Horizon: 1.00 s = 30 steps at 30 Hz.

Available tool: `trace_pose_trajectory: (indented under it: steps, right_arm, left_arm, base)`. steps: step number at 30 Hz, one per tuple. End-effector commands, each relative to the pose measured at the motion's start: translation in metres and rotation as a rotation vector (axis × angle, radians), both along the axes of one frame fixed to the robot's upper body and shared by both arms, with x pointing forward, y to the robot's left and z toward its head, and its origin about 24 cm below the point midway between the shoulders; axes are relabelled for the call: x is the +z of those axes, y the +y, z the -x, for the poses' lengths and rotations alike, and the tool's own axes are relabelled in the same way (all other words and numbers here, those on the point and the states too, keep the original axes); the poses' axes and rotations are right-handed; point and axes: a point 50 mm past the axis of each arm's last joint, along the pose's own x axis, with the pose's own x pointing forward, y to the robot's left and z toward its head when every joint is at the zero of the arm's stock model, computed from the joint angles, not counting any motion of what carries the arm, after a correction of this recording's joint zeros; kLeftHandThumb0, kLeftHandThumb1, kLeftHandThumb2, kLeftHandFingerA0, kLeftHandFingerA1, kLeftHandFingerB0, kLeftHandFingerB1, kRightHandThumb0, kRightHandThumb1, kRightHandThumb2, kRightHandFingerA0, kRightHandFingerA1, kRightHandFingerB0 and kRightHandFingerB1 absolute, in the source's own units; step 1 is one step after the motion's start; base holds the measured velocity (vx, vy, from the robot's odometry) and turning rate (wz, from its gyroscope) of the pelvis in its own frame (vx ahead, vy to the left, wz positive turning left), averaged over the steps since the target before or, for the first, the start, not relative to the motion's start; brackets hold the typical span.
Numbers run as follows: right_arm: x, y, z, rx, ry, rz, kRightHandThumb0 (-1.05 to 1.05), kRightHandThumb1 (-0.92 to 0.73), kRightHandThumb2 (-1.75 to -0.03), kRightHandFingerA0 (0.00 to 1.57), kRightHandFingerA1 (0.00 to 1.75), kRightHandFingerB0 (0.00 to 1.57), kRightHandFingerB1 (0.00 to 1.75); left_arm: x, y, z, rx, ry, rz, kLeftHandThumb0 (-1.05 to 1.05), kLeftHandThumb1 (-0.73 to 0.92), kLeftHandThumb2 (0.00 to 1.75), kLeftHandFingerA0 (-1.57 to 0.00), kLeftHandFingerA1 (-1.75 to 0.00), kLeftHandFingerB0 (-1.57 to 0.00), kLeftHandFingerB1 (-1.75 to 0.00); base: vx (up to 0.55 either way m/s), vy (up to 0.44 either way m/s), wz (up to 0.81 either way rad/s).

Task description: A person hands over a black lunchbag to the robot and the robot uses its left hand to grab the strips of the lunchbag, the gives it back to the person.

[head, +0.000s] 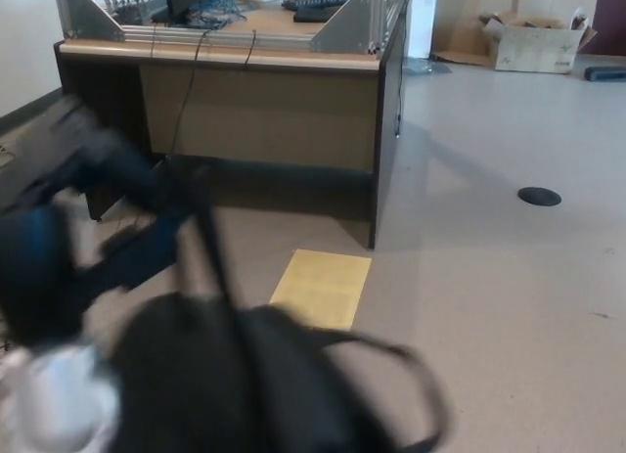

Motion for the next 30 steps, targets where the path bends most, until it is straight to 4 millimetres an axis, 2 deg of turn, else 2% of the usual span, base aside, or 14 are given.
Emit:
trace_pose_trajectory:
  steps: [1, 3, 4, 5, 7, 8, 13, 15, 17, 22, 24, 25, 26, 30]
  right_arm:
    - [0.003, -0.003, -0.003, -0.006, -0.011, -0.028, -0.58, -0.73, -0.62, 0.48, 0.48, 0.47, 0.42]
    - [0.004, -0.001, -0.005, -0.001, -0.012, -0.029, -0.56, -0.74, -0.62, 0.50, 0.51, 0.48, 0.43]
    - [0.004, -0.001, -0.005, 0.005, -0.009, -0.018, -0.53, -0.58, -1.00, 0.48, 0.64, 0.33, 0.53]
    - [0.004, -0.001, -0.005, 0.009, -0.008, -0.013, -0.56, -0.74, -0.62, 0.50, 0.50, 0.48, 0.42]
    - [0.003, -0.001, -0.003, 0.015, -0.001, -0.015, -0.57, -0.74, -0.62, 0.48, 0.48, 0.46, 0.42]
    - [0.002, 0.000, -0.002, 0.020, 0.000, -0.020, -0.57, -0.60, -0.99, 0.46, 0.62, 0.34, 0.53]
    - [0.001, 0.004, -0.003, 0.021, 0.003, -0.035, -0.53, -0.58, -0.99, 0.48, 0.64, 0.35, 0.54]
    - [0.002, 0.005, -0.004, 0.020, -0.001, -0.032, -0.56, -0.72, -0.61, 0.51, 0.51, 0.48, 0.44]
    - [0.003, 0.007, -0.008, 0.034, 0.003, -0.021, -0.60, -0.61, -1.00, 0.44, 0.61, 0.39, 0.54]
    - [0.005, 0.006, -0.010, 0.055, 0.003, -0.004, -0.60, -0.63, -1.01, 0.42, 0.60, 0.36, 0.53]
    - [0.005, 0.007, -0.010, 0.062, 0.003, -0.004, -0.58, -0.76, -0.62, 0.46, 0.48, 0.47, 0.43]
    - [0.005, 0.007, -0.010, 0.061, 0.004, -0.008, -0.54, -0.59, -0.99, 0.41, 0.60, 0.38, 0.55]
    - [0.005, 0.008, -0.010, 0.056, 0.004, -0.015, -0.56, -0.75, -0.62, 0.45, 0.46, 0.48, 0.43]
    - [0.006, 0.008, -0.012, 0.049, 0.003, -0.022, -0.55, -0.75, -0.62, 0.44, 0.44, 0.49, 0.43]
  left_arm:
    - [0.028, -0.034, -0.031, 0.051, 0.045, -0.038, -0.23, 0.63, 0.56, -0.85, -1.75, -0.64, -1.74]
    - [0.037, -0.044, -0.043, 0.053, 0.065, -0.041, -0.23, 0.65, 0.56, -0.81, -1.75, -0.62, -1.75]
    - [0.040, -0.048, -0.047, 0.056, 0.059, -0.045, -0.22, 0.65, 0.56, -0.81, -1.75, -0.62, -1.75]
    - [0.042, -0.051, -0.050, 0.048, 0.060, -0.050, -0.22, 0.66, 0.56, -0.81, -1.75, -0.61, -1.75]
    - [0.044, -0.057, -0.054, 0.016, 0.078, -0.043, -0.22, 0.65, 0.56, -0.81, -1.75, -0.60, -1.75]
    - [0.046, -0.066, -0.058, 0.015, 0.097, -0.038, -0.24, 0.64, 0.56, -0.84, -1.75, -0.65, -1.75]
    - [0.051, -0.087, -0.065, -0.008, 0.107, -0.049, -0.21, 0.62, 0.55, -0.83, -1.75, -0.66, -1.75]
    - [0.053, -0.092, -0.066, -0.005, 0.096, -0.054, -0.20, 0.61, 0.56, -0.85, -1.75, -0.67, -1.75]
    - [0.055, -0.106, -0.068, -0.038, 0.118, -0.076, -0.17, 0.62, 0.56, -0.83, -1.75, -0.63, -1.75]
    - [0.050, -0.132, -0.064, -0.071, 0.135, -0.131, -0.24, 0.61, 0.55, -0.83, -1.75, -0.62, -1.75]
    - [0.047, -0.141, -0.061, -0.076, 0.140, -0.124, -0.22, 0.60, 0.55, -0.84, -1.75, -0.63, -1.75]
    - [0.045, -0.148, -0.059, -0.116, 0.142, -0.127, -0.20, 0.62, 0.56, -0.84, -1.75, -0.65, -1.75]
    - [0.043, -0.152, -0.057, -0.133, 0.136, -0.142, -0.21, 0.62, 0.56, -0.85, -1.75, -0.64, -1.75]
    - [0.034, -0.164, -0.052, -0.181, 0.129, -0.187, -0.24, 0.64, 0.56, -0.84, -1.75, -0.65, -1.75]
  base:
    - [0.00, 0.000, 0.00]
    - [0.00, 0.000, 0.00]
    - [0.00, 0.000, 0.00]
    - [0.00, 0.000, 0.00]
    - [0.00, 0.000, 0.00]
    - [0.00, 0.000, 0.00]
    - [0.00, 0.000, 0.00]
    - [0.00, 0.000, 0.00]
    - [0.00, 0.000, 0.00]
    - [0.00, 0.000, 0.00]
    - [0.00, 0.000, 0.00]
    - [0.00, 0.000, 0.00]
    - [0.00, 0.000, 0.00]
    - [0.00, 0.000, 0.00]
